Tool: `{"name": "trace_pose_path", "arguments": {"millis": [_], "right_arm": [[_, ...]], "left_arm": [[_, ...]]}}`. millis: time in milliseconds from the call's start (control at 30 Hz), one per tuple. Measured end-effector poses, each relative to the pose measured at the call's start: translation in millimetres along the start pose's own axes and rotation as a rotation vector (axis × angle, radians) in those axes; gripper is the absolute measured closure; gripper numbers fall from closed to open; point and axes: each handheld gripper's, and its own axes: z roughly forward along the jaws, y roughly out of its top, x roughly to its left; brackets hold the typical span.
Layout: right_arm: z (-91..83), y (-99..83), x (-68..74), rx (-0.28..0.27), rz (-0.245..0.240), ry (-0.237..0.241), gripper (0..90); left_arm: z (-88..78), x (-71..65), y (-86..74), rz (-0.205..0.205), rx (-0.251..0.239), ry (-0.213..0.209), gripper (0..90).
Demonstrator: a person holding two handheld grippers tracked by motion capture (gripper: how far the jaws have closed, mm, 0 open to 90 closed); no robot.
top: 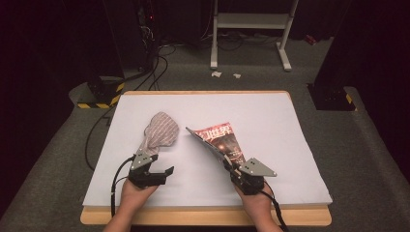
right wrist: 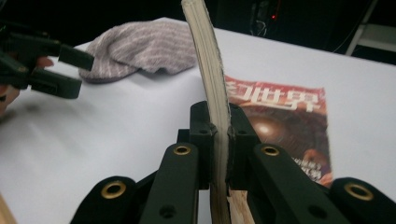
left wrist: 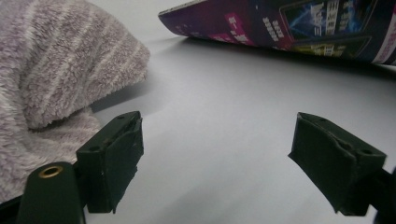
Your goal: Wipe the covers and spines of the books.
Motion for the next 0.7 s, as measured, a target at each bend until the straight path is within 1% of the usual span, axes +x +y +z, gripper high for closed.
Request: {"name": "trace_pose_path", "arguments": {"millis": [67, 267, 300, 333, 367, 567, 700], "right_arm": [[0.0, 8.7, -1.1, -0.007, -0.003, -0.014, 84.8], [2.2, 33.5, -11.6, -0.047, 0.024, -0.055, 84.9], [2.5, 37.3, -13.5, -0.054, 0.027, -0.063, 84.9], [2.5, 37.3, -13.5, -0.054, 0.027, -0.063, 84.9], [3.0, 44.8, -17.7, -0.071, 0.030, -0.080, 84.9], [2.9, 66.3, -28.3, -0.119, 0.039, -0.130, 85.0], [2.9, 77.4, -33.5, -0.149, 0.042, -0.160, 85.0]], "left_arm": [[-0.7, 1.9, -1.1, -0.017, -0.005, -0.005, 17.8], [-5.2, 3.7, -1.2, -0.029, -0.023, -0.009, 18.1], [-5.2, 3.8, -1.4, -0.029, -0.022, -0.008, 18.6], [-5.2, 3.8, -1.4, -0.029, -0.022, -0.008, 18.7], [-4.7, 3.9, -2.1, -0.029, -0.021, -0.009, 18.8], [-4.2, 3.1, -2.3, -0.027, -0.021, -0.012, 18.9], [-4.8, 3.5, -2.3, -0.023, -0.021, -0.011, 18.9]]}}
